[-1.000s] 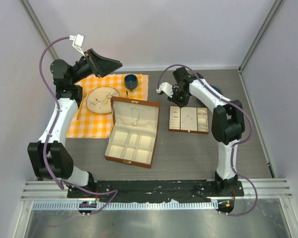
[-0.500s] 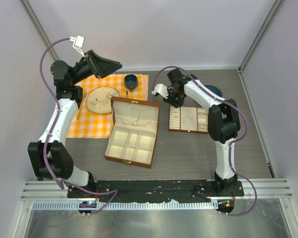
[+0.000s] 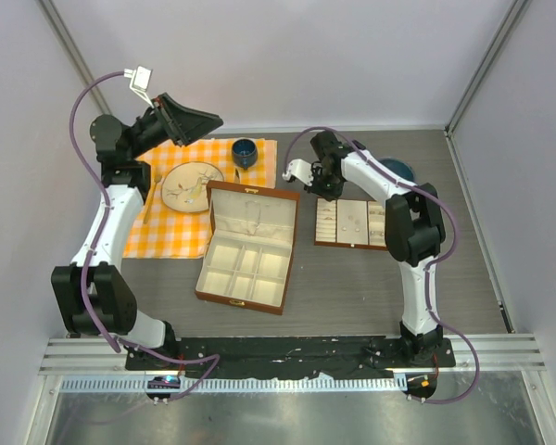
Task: Organize the mixed jewelry
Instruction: Place the jewelry in the compartment layer.
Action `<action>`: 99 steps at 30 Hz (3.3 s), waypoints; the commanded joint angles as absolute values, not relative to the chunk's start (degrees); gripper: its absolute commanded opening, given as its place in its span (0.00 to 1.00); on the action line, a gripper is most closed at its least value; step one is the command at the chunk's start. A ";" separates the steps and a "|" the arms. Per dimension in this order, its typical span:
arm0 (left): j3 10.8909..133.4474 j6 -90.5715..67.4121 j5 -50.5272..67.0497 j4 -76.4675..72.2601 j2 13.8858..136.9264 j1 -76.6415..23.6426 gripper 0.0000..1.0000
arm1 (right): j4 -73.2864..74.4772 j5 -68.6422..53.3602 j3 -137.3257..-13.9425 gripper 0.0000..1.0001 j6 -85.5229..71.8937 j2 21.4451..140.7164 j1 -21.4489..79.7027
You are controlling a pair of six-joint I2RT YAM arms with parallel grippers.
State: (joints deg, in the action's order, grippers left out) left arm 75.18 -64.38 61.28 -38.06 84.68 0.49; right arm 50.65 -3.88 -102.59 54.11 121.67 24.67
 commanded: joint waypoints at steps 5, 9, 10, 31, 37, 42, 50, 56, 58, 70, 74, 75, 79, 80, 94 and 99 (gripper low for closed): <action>74.80 -66.00 61.79 -42.63 84.55 1.58 0.60 | 48.87 -2.72 -102.92 0.01 57.21 122.43 25.14; 74.79 -66.35 61.87 -43.24 84.81 1.67 0.60 | 48.25 -2.46 -102.66 0.01 58.01 122.78 25.31; 74.71 -66.53 61.87 -43.42 84.90 1.67 0.60 | 48.08 -2.37 -102.66 0.01 58.09 122.78 25.31; 74.09 -70.40 61.70 -47.64 86.31 2.72 0.60 | 46.41 1.74 -100.72 0.01 61.43 124.19 26.46; 73.92 -70.84 61.70 -48.34 86.31 2.99 0.60 | 46.06 2.11 -99.67 0.01 61.87 124.01 26.46; 73.74 -71.01 61.70 -48.43 86.13 3.08 0.60 | 45.79 1.93 -98.53 0.01 62.31 123.75 26.46; 73.65 -71.19 61.61 -48.69 86.40 3.34 0.60 | 45.79 2.20 -97.29 0.01 63.28 122.70 26.46; 73.56 -71.63 61.61 -49.22 86.49 3.34 0.60 | 46.75 1.76 -98.78 0.01 63.72 123.31 26.37; 73.65 -71.72 61.61 -49.22 86.48 3.43 0.60 | 47.63 1.58 -99.31 0.01 63.90 123.31 26.37; 73.65 -72.33 61.61 -49.92 86.57 3.43 0.60 | 50.36 1.49 -100.54 0.01 64.86 121.29 26.46; 73.48 -72.33 61.61 -50.01 86.48 3.43 0.60 | 50.71 1.49 -100.55 0.01 64.95 121.38 26.46; 73.39 -72.42 61.61 -50.01 86.40 3.43 0.60 | 50.89 1.41 -100.55 0.01 65.04 121.38 26.46; 73.48 -72.33 61.61 -50.01 86.31 3.51 0.60 | 51.24 1.41 -100.46 0.01 65.13 121.03 26.46; 73.39 -72.33 61.52 -50.01 86.31 3.52 0.60 | 51.15 1.23 -100.46 0.01 65.13 120.94 26.46; 73.30 -72.51 61.52 -50.19 86.40 3.60 0.60 | 50.98 2.02 -103.09 0.01 64.42 123.84 27.25; 73.30 -72.95 61.61 -50.97 86.57 3.60 0.60 | 50.89 2.64 -105.11 0.01 64.16 125.77 27.42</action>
